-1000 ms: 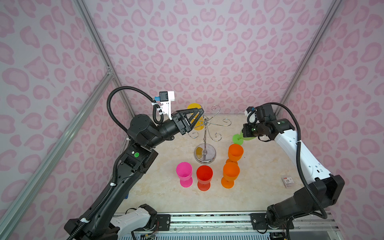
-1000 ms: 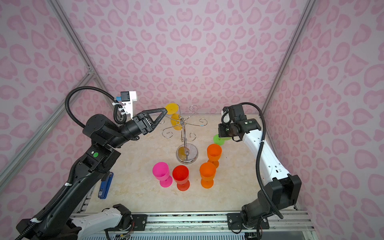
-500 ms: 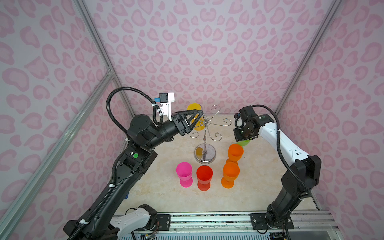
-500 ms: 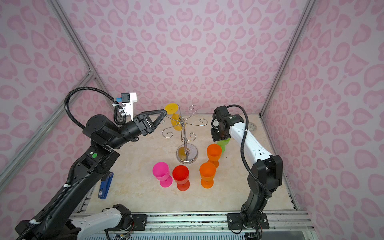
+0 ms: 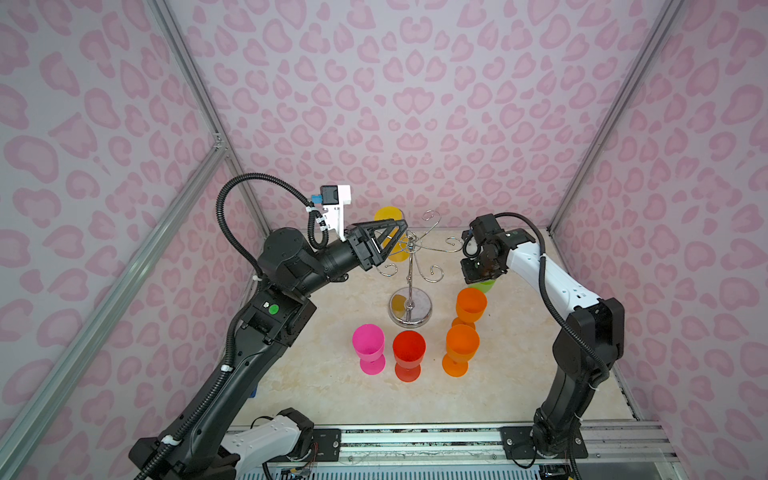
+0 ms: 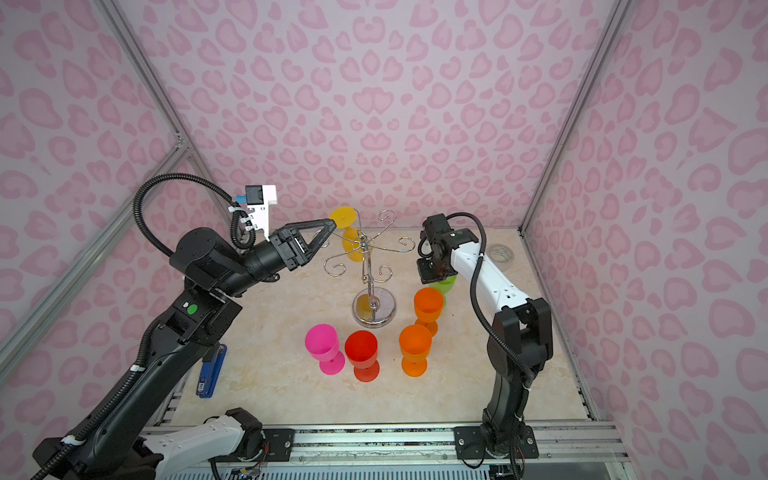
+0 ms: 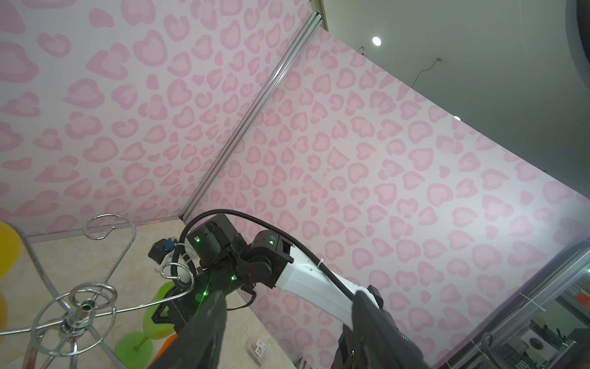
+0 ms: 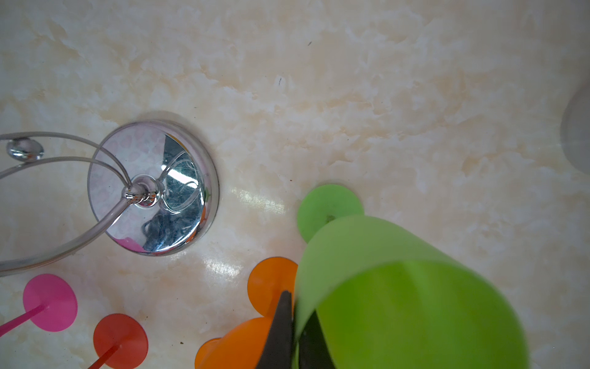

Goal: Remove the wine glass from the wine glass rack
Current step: 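Lower the green glass beside the orange glass with the right gripper while the left waits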

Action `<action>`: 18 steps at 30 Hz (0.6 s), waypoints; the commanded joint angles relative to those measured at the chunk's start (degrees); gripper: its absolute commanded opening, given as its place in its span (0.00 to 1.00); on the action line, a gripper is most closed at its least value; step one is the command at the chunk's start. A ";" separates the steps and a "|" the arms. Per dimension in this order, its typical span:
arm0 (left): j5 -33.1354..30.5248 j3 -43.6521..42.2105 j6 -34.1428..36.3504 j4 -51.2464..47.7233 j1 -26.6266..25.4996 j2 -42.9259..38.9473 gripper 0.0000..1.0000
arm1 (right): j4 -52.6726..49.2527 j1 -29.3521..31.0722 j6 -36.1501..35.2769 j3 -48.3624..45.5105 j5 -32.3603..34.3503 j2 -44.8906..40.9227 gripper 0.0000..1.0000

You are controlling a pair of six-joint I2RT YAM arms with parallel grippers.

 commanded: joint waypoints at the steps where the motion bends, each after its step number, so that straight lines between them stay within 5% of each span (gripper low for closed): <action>1: 0.18 0.14 0.50 0.82 0.13 0.04 0.65 | 0.28 0.27 0.29 0.35 0.59 0.83 0.00; 18: -0.15 -0.90 0.68 0.38 0.64 -1.05 0.65 | 0.66 0.62 0.47 0.88 -0.65 -1.15 0.23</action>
